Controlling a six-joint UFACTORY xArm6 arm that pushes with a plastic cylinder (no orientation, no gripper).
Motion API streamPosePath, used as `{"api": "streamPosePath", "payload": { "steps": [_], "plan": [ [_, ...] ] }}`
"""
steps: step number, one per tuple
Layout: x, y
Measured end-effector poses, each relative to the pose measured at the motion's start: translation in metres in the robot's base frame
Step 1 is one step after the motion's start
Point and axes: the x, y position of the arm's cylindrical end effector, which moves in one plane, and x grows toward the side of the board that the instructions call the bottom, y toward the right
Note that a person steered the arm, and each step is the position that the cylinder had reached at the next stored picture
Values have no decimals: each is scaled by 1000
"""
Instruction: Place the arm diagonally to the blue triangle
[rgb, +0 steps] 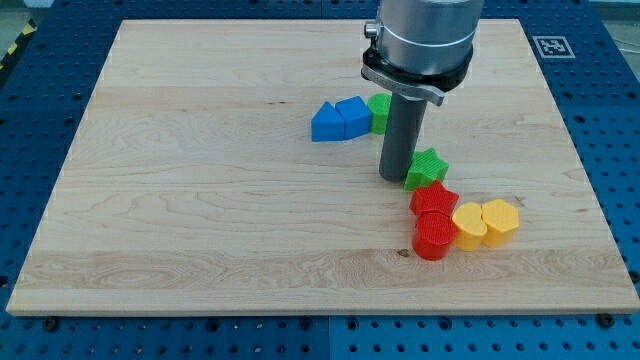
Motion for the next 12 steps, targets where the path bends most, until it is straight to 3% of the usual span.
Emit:
{"api": "streamPosePath", "payload": {
  "steps": [6,12],
  "plan": [
    [-1,-16],
    [-18,-112]
  ]
}}
